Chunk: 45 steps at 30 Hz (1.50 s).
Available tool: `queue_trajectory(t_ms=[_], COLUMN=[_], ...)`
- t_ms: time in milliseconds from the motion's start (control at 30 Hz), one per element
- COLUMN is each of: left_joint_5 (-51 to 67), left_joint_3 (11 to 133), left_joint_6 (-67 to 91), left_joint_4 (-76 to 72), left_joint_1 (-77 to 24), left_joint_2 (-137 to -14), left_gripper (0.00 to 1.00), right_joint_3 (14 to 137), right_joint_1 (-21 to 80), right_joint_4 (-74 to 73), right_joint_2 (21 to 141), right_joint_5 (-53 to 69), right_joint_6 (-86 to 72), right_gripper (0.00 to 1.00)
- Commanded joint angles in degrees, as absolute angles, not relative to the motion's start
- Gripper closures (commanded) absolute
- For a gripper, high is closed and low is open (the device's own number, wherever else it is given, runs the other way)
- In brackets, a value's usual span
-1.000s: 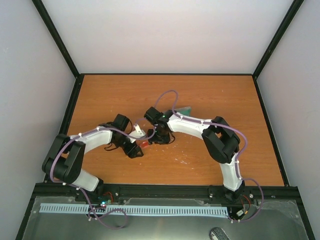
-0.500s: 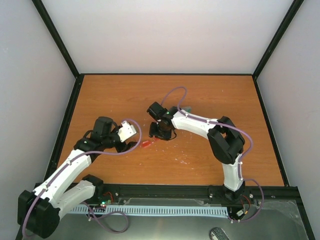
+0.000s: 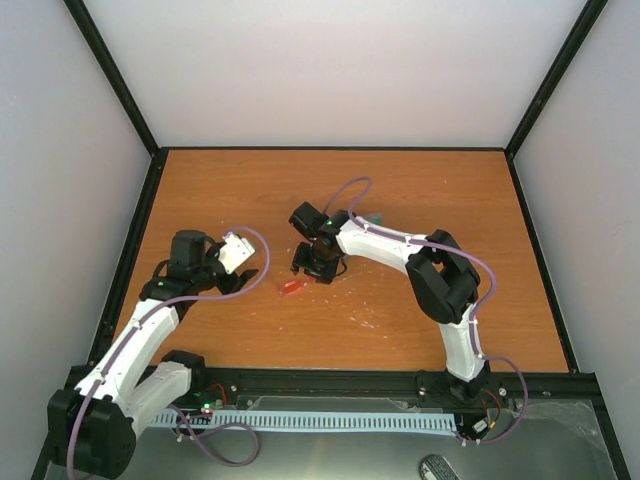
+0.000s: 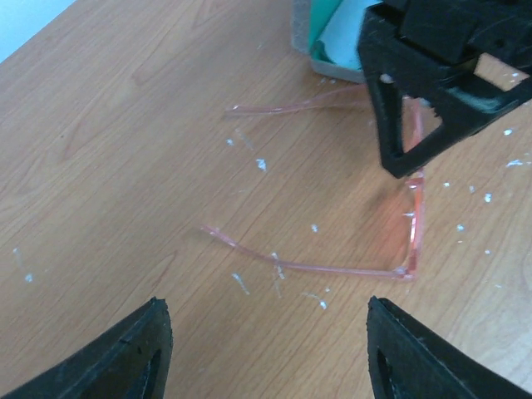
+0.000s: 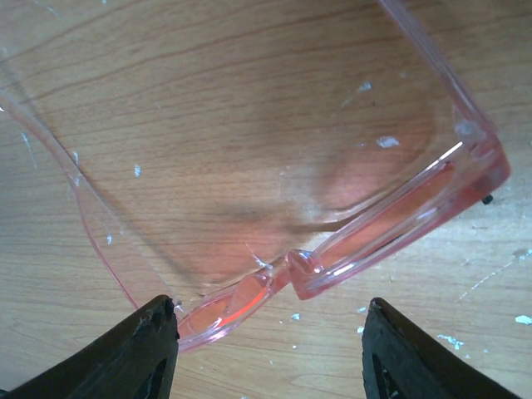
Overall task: Organize the sunglasses
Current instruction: Pick up the sunglasses from the center of the board.
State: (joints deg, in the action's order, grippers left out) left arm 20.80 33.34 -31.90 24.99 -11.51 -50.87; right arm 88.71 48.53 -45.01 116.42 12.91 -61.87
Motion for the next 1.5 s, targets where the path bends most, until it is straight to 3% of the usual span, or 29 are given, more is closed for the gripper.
queue_trajectory(t_ms=[0,400,833,933,1167,1467], left_joint_5=[21.88,25.82,28.12,28.05,28.72,28.15], left_joint_3=[32.18,30.58,28.78,29.18,35.66,44.94], left_joint_6=[-33.18,-33.95,-32.89,-32.68,-28.0,-21.79], left_joint_4=[22.42,20.25,20.73,20.69,19.94,13.93], left_joint_1=[-8.62,-1.6,-1.49,-1.49,-1.49,-1.41], left_joint_2=[-50.09,-50.91,-50.47,-50.38,-49.1,-51.35], left_gripper=[0.36,0.36,0.37,0.37,0.38,0.48], right_joint_3=[87.77,89.94,91.5,91.35,90.05,79.9], right_joint_1=[48.87,49.22,49.22,49.31,49.35,49.39], right_joint_4=[-46.15,-44.43,-47.11,-47.59,-46.18,-38.6], right_joint_2=[116.63,122.08,122.49,122.37,119.17,107.16], right_joint_5=[13.89,15.83,12.48,11.66,9.1,13.35], right_joint_6=[-65.01,-67.82,-66.34,-65.54,-60.37,-38.64], right_gripper=[0.41,0.46,0.91,0.97,0.97,0.97])
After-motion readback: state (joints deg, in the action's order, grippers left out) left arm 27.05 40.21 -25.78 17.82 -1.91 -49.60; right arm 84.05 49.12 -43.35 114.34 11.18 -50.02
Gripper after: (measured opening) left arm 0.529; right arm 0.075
